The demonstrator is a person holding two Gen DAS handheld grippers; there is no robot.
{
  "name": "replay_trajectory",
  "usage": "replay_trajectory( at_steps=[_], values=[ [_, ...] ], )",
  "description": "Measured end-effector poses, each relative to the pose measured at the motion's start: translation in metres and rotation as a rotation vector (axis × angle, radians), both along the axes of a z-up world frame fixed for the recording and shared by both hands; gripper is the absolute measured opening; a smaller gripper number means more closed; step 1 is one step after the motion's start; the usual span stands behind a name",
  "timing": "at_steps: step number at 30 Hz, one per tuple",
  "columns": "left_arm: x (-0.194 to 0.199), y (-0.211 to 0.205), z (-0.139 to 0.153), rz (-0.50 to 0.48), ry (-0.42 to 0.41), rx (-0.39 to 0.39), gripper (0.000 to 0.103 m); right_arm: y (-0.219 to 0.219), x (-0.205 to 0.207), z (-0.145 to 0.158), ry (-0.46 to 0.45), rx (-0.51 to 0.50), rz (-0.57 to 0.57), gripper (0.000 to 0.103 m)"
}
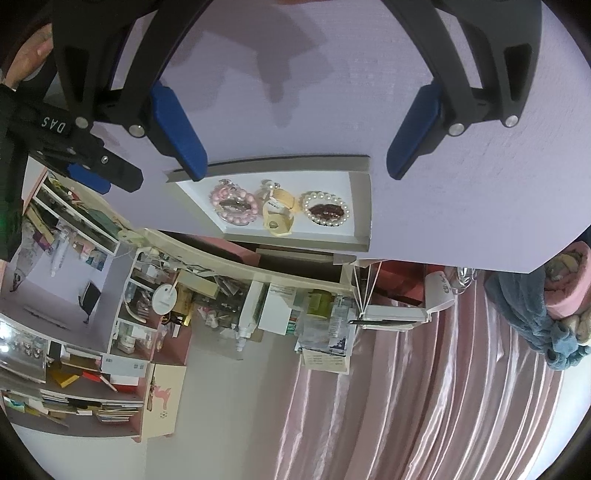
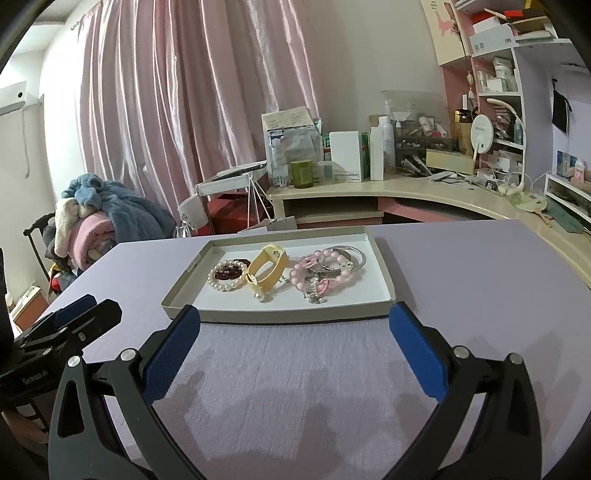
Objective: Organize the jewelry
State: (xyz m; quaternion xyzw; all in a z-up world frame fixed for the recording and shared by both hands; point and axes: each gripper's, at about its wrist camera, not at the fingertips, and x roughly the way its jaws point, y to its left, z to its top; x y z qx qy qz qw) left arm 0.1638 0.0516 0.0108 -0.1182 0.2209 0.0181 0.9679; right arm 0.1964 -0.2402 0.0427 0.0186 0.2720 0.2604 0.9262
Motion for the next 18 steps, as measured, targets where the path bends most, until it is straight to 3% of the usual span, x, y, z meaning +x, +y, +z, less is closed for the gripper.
replay_trajectory(
  at_steps=[18],
  values=[
    [0.0039,-0.0037,0.0024,-0.006,-0.005,0.001,0.098,-0.0022,0.0025,0.0007,0.003,0.005,0.000,0.102]
  ],
)
